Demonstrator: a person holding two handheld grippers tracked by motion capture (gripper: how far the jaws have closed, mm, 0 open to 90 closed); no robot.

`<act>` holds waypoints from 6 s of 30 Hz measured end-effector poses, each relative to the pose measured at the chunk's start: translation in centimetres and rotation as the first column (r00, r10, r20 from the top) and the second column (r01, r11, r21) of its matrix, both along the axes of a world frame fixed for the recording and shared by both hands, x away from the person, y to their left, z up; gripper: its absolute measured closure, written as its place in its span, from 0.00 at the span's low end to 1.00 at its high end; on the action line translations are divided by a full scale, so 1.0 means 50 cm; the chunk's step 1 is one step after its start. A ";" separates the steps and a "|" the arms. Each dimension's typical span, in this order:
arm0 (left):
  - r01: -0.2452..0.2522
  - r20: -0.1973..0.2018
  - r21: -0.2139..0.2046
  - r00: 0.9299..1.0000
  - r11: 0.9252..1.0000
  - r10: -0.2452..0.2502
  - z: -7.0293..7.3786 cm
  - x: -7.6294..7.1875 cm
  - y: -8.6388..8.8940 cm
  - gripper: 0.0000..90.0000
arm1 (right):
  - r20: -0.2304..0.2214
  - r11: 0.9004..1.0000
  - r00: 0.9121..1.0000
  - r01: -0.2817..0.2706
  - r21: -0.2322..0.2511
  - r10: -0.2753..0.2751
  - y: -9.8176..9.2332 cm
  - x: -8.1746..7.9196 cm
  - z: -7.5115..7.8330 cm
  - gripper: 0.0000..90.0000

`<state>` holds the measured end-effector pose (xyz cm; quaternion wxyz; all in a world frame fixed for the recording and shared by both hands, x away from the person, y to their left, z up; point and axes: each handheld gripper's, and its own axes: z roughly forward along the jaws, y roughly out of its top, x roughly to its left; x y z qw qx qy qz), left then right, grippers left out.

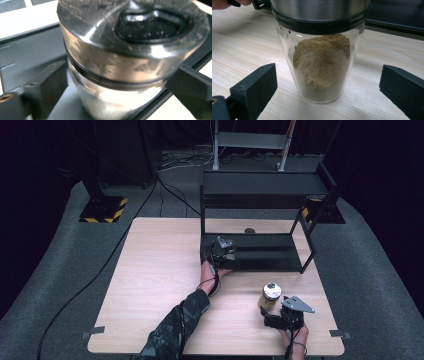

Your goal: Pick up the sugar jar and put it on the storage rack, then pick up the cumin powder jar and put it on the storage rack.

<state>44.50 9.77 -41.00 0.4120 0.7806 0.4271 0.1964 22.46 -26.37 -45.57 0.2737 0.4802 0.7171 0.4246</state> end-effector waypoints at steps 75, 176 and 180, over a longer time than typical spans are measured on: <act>0.007 -0.066 0.044 0.998 0.999 -0.004 -0.025 -0.301 0.230 0.00 | -0.005 1.000 1.000 0.009 -0.009 -0.009 0.006 0.001 0.002 0.00; 0.009 -0.081 0.123 0.997 0.992 0.001 -0.055 -0.355 0.245 0.00 | 0.020 0.993 0.996 -0.083 -0.081 0.085 0.019 0.095 0.136 0.34; 0.009 -0.088 0.118 0.996 0.993 0.002 -0.054 -0.352 0.247 0.00 | 0.019 0.993 0.996 -0.088 -0.081 0.089 0.021 0.103 0.139 0.34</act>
